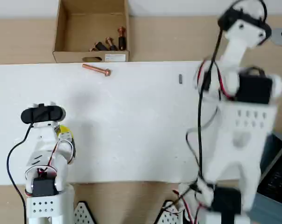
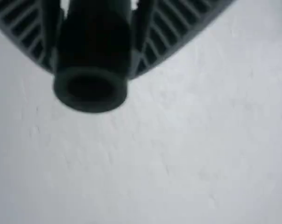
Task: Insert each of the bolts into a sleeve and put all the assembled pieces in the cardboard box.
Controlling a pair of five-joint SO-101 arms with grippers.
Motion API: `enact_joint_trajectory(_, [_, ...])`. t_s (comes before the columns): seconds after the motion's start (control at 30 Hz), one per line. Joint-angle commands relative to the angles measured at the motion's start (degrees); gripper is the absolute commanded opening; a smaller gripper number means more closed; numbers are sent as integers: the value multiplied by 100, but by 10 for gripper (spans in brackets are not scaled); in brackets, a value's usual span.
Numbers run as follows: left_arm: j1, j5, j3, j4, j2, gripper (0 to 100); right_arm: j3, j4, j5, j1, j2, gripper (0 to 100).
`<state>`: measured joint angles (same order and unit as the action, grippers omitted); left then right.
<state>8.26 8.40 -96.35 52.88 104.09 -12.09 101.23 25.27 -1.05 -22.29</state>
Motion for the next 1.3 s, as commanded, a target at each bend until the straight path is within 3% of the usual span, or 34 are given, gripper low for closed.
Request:
enact_joint_trajectory(0.0, [62, 9, -26, 26, 40, 2, 927, 26, -123, 57, -1200, 9])
enact_joint_trajectory(0.57, [26, 237, 2057, 1292, -444, 3, 5587, -1266, -563, 57, -5982, 9])
enact_joint_trajectory(0.93, [26, 290, 4800, 1240, -3688, 3, 6554, -1301, -527, 40, -7240, 9])
enact_joint_trajectory(1.27, [26, 1011, 7578, 1248, -7231, 2, 6607, -1301, -519, 22, -7354, 9])
